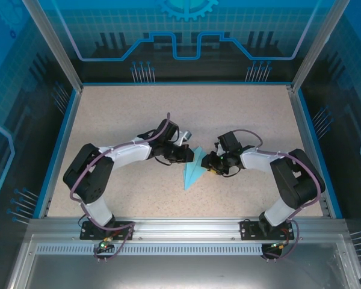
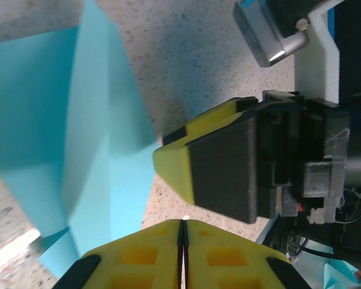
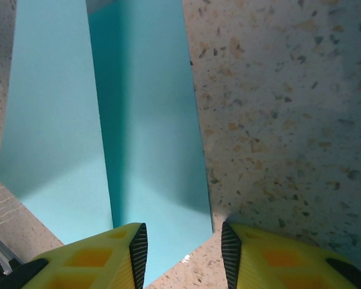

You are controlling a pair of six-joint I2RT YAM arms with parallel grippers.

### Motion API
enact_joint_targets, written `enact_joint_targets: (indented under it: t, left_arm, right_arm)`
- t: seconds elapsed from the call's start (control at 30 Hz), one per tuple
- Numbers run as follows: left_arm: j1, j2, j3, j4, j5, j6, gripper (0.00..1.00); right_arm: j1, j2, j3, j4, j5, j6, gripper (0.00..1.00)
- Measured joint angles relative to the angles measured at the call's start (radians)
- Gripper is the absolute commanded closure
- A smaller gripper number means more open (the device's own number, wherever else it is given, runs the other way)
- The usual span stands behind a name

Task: Fold a paper plane with a square sheet of paper (pick it up from the middle)
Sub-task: Turn over the paper at the center of the table.

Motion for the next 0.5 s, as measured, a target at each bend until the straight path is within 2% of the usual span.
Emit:
enact_joint_targets:
  t: [0.13,0.5]
  left_arm:
    - [-0.026,0.033,0.038,-0.040,-0.008,0.011,0.94]
    - [-0.025,0.111,0.051,-0.119,-0.109,0.024,0.99]
  right_arm:
    - [0.000,0.006,-0.004,0.015,-0.007,0.007,0.60]
    - [-0.010,0.003,-0.037,0.076,-0.032,0.054,0.60]
